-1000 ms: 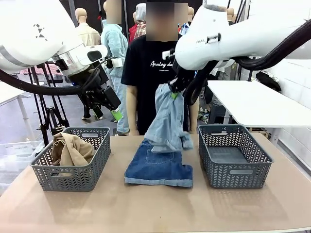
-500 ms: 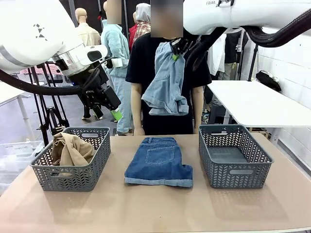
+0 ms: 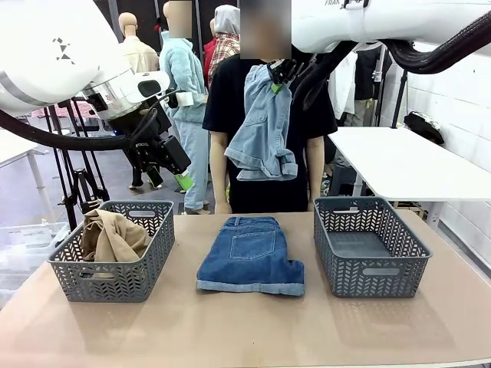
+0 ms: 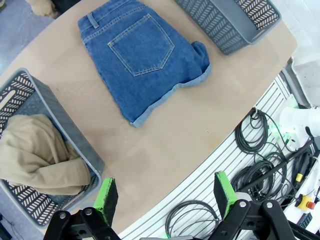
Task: Sort the tops and bottoms.
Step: Lift clothes from the center of the table with your right hand, then sort the clothes according to human instructions.
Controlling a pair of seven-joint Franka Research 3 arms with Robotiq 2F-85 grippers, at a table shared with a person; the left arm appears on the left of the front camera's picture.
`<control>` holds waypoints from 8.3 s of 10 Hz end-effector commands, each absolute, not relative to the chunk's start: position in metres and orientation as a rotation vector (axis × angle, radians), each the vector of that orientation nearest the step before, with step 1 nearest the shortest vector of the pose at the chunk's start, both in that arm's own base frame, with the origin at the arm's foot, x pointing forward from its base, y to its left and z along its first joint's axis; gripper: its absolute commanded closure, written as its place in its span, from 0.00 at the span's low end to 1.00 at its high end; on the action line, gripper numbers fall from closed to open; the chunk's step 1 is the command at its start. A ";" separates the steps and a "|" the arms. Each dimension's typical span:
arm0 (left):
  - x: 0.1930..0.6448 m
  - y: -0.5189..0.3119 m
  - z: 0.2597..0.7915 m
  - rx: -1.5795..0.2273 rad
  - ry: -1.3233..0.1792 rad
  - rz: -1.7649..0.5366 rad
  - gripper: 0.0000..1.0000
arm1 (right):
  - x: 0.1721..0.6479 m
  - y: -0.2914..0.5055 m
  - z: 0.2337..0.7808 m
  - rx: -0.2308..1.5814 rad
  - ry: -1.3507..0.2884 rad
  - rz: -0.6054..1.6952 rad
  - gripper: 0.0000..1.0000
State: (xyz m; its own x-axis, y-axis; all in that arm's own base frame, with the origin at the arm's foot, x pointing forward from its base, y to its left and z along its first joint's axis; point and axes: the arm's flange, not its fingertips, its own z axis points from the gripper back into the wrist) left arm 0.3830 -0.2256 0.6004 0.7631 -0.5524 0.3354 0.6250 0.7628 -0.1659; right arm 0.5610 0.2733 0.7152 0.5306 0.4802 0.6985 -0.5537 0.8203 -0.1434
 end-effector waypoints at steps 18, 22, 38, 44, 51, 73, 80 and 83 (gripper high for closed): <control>0.382 -0.224 0.602 -0.275 -0.273 -0.658 0.00 | 0.559 0.272 0.720 0.099 -0.812 0.617 1.00; 0.382 -0.224 0.602 -0.275 -0.273 -0.658 0.00 | 0.559 0.272 0.720 0.099 -0.812 0.617 1.00; 0.382 -0.224 0.602 -0.275 -0.273 -0.658 0.00 | 0.500 0.223 0.764 0.014 -0.782 0.588 1.00; 0.382 -0.224 0.602 -0.275 -0.273 -0.658 0.00 | 0.469 0.123 0.711 -0.041 -0.662 0.321 1.00; 0.382 -0.224 0.602 -0.275 -0.273 -0.658 0.00 | 0.480 0.115 0.698 -0.070 -0.604 0.330 1.00; 0.382 -0.224 0.602 -0.275 -0.273 -0.658 0.00 | 0.552 0.114 0.413 -0.037 -0.060 0.283 1.00; 0.382 -0.224 0.602 -0.275 -0.273 -0.658 0.00 | 0.549 0.108 0.436 -0.023 -0.151 0.209 0.20; 0.382 -0.224 0.602 -0.275 -0.273 -0.658 0.00 | 0.544 0.110 0.469 -0.017 -0.212 0.193 0.00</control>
State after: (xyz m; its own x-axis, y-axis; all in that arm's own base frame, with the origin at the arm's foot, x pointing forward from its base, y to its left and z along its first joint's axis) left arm 0.3830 -0.2255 0.6006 0.7631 -0.5524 0.3356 0.6251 0.7627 -0.1658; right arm 0.5471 0.1073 0.4643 0.9583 0.2180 0.1847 -0.2168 0.9759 -0.0270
